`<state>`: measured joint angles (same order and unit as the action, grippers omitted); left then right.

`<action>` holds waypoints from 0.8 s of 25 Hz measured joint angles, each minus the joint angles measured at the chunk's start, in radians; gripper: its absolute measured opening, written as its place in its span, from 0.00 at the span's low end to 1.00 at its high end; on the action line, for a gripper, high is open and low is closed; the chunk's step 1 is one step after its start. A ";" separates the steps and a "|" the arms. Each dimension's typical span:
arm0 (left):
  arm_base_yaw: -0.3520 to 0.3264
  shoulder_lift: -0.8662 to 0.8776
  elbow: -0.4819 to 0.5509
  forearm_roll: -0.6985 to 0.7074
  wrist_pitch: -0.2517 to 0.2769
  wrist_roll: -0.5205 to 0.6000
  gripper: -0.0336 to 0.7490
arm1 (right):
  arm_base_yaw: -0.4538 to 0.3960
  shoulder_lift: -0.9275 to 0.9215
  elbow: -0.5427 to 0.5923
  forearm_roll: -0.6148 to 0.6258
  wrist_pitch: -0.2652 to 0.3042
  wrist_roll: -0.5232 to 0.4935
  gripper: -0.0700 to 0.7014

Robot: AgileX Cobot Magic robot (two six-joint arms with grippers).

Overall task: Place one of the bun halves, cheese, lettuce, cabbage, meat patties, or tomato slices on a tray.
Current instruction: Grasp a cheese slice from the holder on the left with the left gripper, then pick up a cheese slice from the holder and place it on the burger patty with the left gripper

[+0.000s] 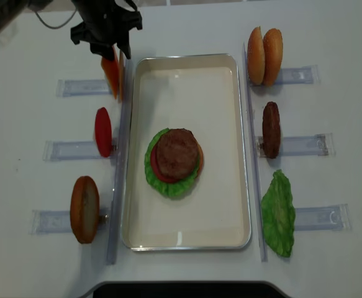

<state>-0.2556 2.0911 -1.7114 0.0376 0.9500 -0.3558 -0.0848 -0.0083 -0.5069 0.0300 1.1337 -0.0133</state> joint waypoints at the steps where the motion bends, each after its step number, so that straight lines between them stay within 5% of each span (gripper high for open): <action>1: 0.000 0.004 0.000 0.001 0.000 0.010 0.32 | 0.000 0.000 0.000 0.000 0.000 0.000 0.47; 3: 0.000 0.004 0.000 0.001 0.001 0.029 0.15 | 0.000 0.000 0.000 0.000 0.000 0.000 0.47; 5: 0.000 0.004 -0.006 0.004 0.012 0.043 0.09 | 0.000 0.000 0.000 0.000 0.000 0.000 0.47; 13: 0.001 -0.090 -0.132 -0.026 0.128 0.052 0.08 | 0.000 0.000 0.000 0.001 0.000 0.000 0.47; 20: -0.014 -0.133 -0.134 -0.105 0.218 0.055 0.08 | 0.000 0.000 0.000 0.001 0.000 0.000 0.47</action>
<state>-0.2696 1.9584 -1.8449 -0.0676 1.1684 -0.3007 -0.0848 -0.0083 -0.5069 0.0308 1.1337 -0.0133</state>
